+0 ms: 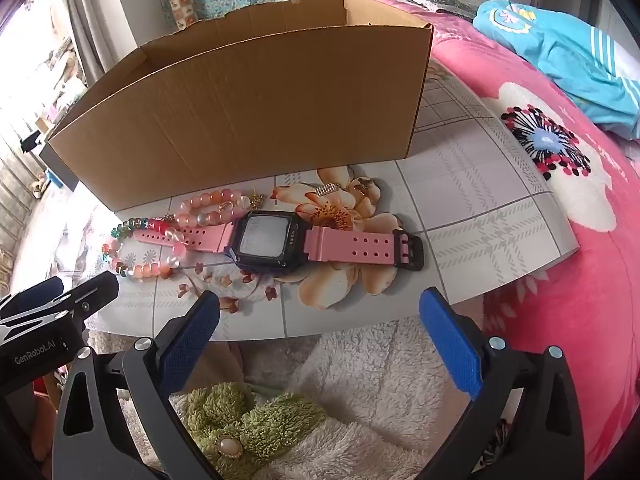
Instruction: Organize jewelry
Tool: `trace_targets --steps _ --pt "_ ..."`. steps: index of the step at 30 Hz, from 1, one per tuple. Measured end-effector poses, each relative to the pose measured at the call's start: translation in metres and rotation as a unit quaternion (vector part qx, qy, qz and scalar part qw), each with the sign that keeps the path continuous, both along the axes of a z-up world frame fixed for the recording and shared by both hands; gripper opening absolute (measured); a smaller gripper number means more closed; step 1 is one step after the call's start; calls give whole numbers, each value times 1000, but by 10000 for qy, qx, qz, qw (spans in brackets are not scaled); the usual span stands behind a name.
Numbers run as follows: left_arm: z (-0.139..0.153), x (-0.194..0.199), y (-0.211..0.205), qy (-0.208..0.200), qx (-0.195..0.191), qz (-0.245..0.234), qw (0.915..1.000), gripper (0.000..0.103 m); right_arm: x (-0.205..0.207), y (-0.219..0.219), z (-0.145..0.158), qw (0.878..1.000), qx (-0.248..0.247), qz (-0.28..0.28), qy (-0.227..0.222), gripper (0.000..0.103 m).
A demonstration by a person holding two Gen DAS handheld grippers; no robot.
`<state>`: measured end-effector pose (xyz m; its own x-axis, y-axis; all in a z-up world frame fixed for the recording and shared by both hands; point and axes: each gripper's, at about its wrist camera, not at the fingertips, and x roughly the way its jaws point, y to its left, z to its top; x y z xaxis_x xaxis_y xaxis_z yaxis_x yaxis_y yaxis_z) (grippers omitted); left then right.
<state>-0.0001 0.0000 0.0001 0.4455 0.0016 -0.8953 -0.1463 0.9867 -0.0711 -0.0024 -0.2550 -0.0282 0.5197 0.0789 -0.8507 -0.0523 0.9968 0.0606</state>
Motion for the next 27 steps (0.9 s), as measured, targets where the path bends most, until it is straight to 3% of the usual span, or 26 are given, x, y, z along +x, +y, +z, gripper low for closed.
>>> trace_targets --steps 27 --pt "-5 -1 3 6 78 11 10000 95 0 1 4 9999 105 19 -31 98"
